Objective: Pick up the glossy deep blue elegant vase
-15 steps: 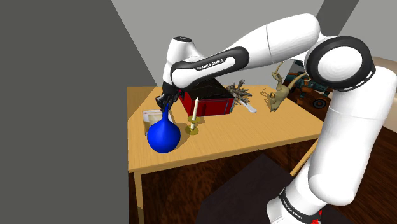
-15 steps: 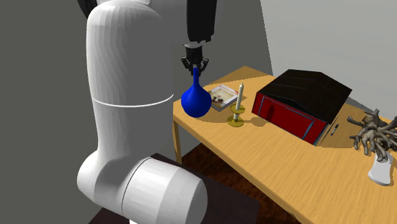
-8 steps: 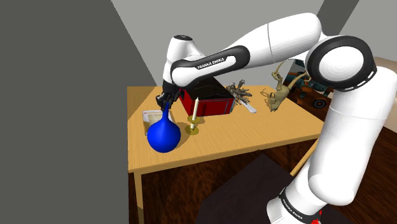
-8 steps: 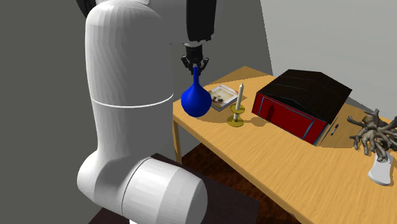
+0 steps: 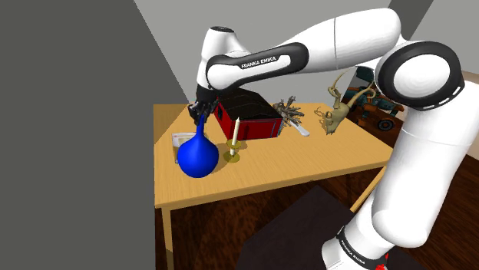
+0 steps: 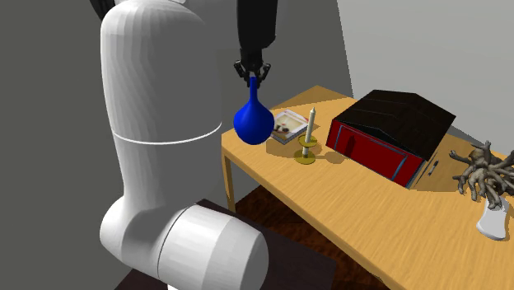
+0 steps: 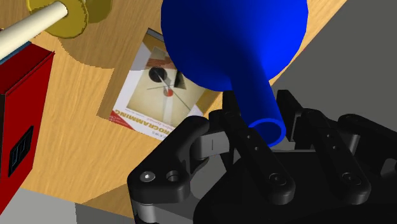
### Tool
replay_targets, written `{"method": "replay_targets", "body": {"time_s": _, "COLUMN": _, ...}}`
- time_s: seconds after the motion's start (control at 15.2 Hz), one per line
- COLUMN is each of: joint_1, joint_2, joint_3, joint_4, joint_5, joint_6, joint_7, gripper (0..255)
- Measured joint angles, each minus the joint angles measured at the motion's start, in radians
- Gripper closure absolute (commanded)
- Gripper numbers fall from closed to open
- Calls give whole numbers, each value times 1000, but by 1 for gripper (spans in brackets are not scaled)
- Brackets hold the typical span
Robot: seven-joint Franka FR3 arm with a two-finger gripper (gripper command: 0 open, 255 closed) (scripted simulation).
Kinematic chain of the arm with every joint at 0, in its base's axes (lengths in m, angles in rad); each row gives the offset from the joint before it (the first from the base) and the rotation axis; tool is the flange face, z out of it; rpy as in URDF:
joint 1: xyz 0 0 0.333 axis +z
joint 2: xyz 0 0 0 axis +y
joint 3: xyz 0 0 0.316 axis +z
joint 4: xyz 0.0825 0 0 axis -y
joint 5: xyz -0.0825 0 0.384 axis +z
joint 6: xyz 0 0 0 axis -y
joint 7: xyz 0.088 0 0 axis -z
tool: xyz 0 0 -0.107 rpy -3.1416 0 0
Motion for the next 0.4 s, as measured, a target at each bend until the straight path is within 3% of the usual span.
{"method": "replay_targets", "body": {"time_s": 0.4, "joint_1": -2, "joint_2": -22, "joint_3": 2, "joint_4": 46, "joint_5": 9, "joint_6": -66, "joint_7": -8, "gripper": 255}}
